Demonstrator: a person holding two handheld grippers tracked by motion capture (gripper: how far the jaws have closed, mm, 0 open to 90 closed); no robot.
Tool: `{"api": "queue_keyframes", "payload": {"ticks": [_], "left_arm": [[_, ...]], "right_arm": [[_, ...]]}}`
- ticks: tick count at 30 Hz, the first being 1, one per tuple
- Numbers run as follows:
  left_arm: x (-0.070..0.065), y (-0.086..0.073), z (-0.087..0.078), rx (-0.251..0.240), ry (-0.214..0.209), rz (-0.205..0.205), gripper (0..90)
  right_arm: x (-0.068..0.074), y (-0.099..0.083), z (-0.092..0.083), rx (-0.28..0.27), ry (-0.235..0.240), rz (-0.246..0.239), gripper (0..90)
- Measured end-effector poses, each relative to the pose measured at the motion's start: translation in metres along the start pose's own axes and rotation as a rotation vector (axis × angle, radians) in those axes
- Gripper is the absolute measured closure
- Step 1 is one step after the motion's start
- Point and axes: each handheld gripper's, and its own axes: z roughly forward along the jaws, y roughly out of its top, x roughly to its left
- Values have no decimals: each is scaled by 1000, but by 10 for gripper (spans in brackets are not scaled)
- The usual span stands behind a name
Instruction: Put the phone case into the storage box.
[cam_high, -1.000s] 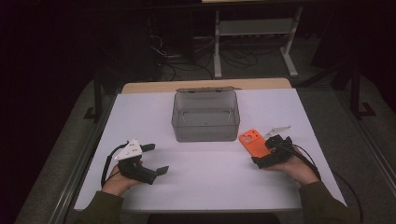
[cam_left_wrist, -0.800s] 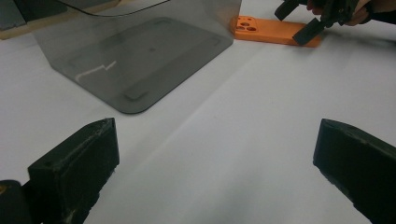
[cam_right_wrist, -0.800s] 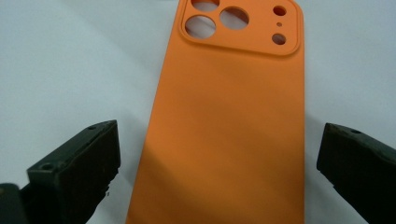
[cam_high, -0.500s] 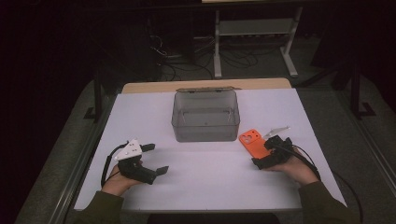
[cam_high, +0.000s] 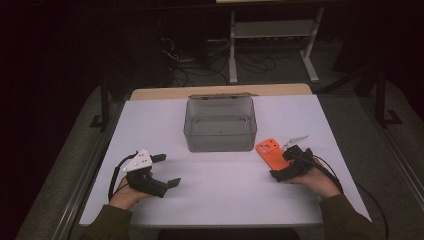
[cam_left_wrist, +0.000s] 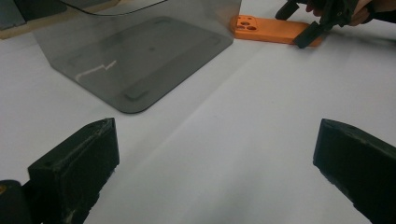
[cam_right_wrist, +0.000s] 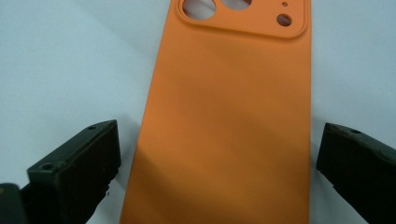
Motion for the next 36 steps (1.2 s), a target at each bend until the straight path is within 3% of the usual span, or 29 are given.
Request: {"api": "queue_keyframes", "payload": {"ticks": [21,36], "left_arm": [[0,0,0,1,1,2,0],[0,0,0,1,1,3,0]], "right_arm": [[0,0,0,4,8,19,18],[-2,0,-4,1,-3,42,114]]}}
